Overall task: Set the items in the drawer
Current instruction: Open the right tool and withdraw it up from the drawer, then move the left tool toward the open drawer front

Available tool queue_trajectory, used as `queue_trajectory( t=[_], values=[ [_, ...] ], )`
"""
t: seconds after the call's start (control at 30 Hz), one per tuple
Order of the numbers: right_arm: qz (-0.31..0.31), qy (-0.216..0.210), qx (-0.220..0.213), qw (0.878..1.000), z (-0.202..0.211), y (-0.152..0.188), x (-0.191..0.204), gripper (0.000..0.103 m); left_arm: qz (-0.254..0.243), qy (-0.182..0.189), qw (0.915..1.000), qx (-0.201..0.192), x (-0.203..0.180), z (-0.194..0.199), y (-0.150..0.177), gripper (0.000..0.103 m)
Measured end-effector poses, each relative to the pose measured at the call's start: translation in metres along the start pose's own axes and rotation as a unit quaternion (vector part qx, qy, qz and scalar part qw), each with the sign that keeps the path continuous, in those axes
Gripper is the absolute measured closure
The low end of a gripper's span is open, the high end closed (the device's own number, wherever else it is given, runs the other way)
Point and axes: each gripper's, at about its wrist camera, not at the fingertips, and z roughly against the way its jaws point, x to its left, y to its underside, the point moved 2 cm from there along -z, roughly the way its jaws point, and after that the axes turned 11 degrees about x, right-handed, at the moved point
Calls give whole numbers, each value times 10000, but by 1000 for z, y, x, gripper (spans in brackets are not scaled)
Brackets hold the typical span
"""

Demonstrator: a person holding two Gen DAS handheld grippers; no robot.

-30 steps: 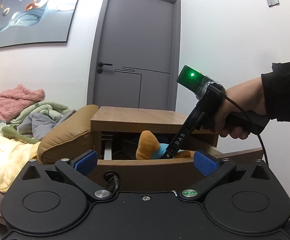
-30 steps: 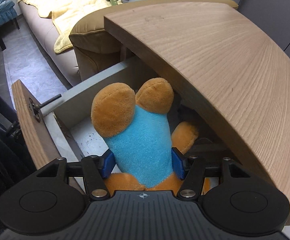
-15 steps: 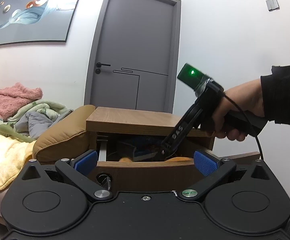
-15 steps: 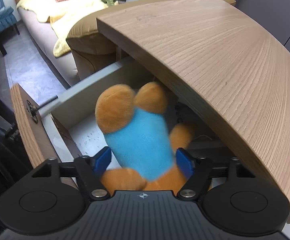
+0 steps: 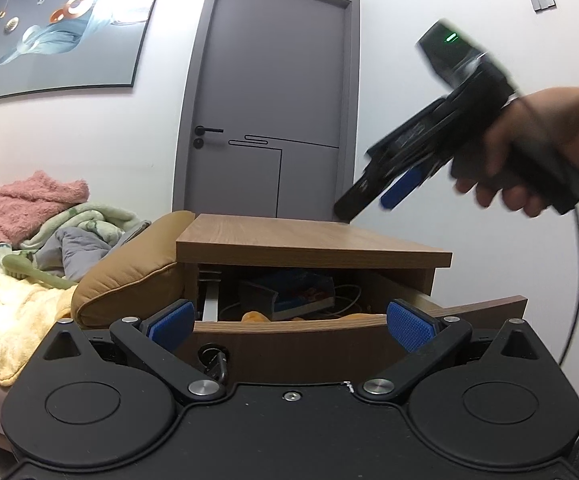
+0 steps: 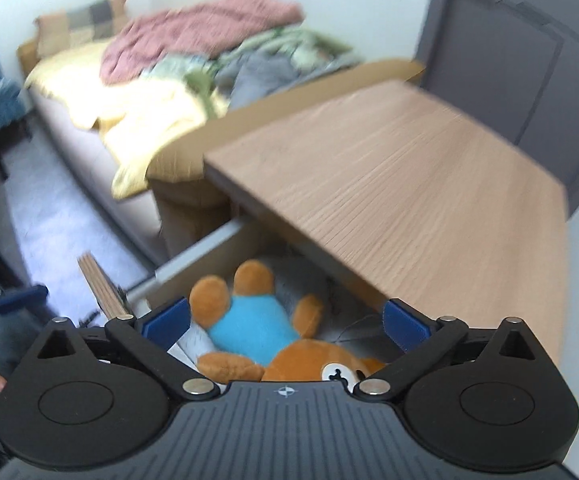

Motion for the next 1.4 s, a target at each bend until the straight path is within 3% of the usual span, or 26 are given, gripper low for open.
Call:
queue_trajectory(
  t=[0.3,0.53,0.7,0.8,0.9,1.13,1.4],
  values=[
    [-570,330,-1156,9911,52,45,24,0,-57,-67,10000,-19,-5,2,1,1],
    [-998,324,-2019,9738,61,98,41,0,-79,-72,9999,6,-9,-3,0,1],
    [-1264,678,-2796,9494,57,140,51,0,-19,-91,10000,-13,-11,-4,-2,1],
    [-1537,619,-3153,9344,50,160,53,0,15,-98,9999,-43,-14,-5,-3,1],
    [-1854,413,-3289,9251,39,174,50,0,-79,-144,9998,-73,-20,-8,-3,1],
    [-2075,788,-3726,9010,19,199,51,0,-84,-236,9997,-77,-20,-13,-3,1],
    [-2126,1049,-3776,8951,6,210,48,0,-193,-370,9991,4,-21,-23,0,1]
  ],
)
